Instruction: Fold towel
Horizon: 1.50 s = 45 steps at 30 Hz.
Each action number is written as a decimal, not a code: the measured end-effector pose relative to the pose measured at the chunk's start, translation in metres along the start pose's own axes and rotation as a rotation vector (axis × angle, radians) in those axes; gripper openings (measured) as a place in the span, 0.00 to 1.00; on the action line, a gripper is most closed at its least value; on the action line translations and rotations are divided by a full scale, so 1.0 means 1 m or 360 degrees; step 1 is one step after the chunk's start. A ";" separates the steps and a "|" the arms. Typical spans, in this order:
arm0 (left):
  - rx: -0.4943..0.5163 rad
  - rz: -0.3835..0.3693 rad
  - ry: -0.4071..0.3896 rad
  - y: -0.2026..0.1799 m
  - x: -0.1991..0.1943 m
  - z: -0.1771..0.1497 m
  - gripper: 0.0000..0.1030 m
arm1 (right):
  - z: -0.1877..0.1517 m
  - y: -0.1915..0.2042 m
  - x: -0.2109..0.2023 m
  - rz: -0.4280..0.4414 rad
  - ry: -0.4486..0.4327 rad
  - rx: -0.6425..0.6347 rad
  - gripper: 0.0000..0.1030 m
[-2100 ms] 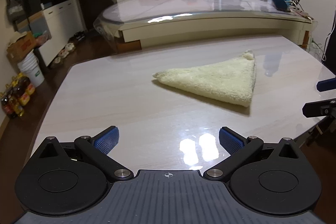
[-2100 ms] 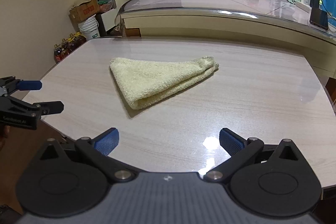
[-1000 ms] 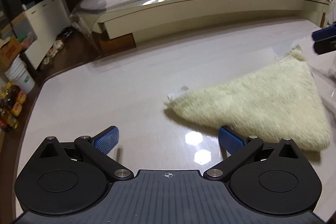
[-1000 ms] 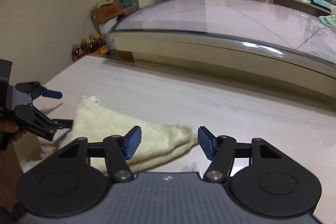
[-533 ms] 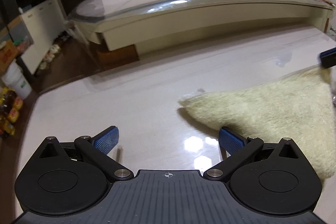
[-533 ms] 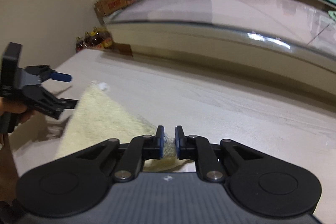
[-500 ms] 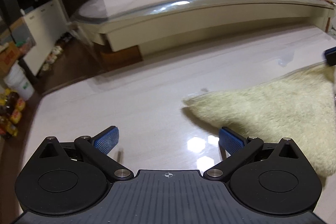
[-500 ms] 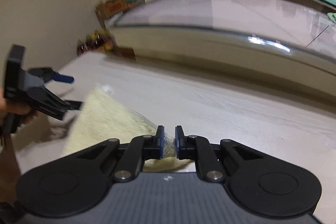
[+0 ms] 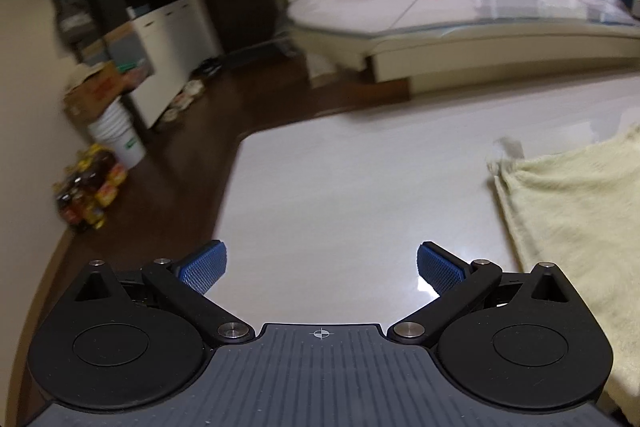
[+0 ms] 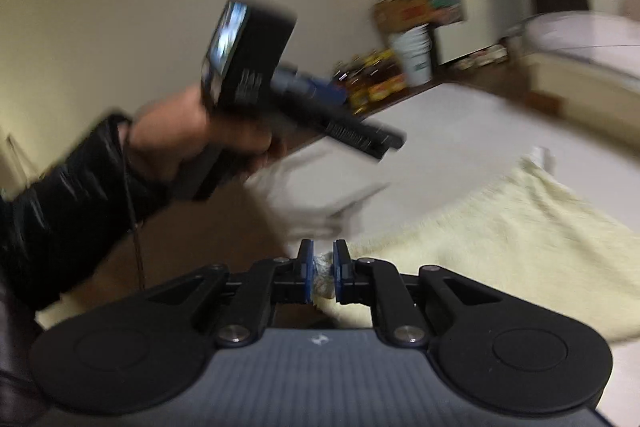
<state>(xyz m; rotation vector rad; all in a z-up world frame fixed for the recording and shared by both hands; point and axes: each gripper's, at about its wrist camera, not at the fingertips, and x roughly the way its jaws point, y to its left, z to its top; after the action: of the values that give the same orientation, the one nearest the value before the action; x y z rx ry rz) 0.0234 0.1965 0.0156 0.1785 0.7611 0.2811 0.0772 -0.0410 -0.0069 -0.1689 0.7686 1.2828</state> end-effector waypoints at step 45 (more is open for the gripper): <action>-0.0063 -0.0318 -0.0035 -0.018 -0.001 -0.026 1.00 | 0.086 -0.151 0.077 -0.0178 0.0450 -0.0767 0.08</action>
<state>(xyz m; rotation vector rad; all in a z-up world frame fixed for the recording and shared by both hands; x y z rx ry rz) 0.0074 0.1804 -0.0069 0.0675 0.7452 0.1044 0.2555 0.0181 -0.0335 -0.7849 0.6640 1.3344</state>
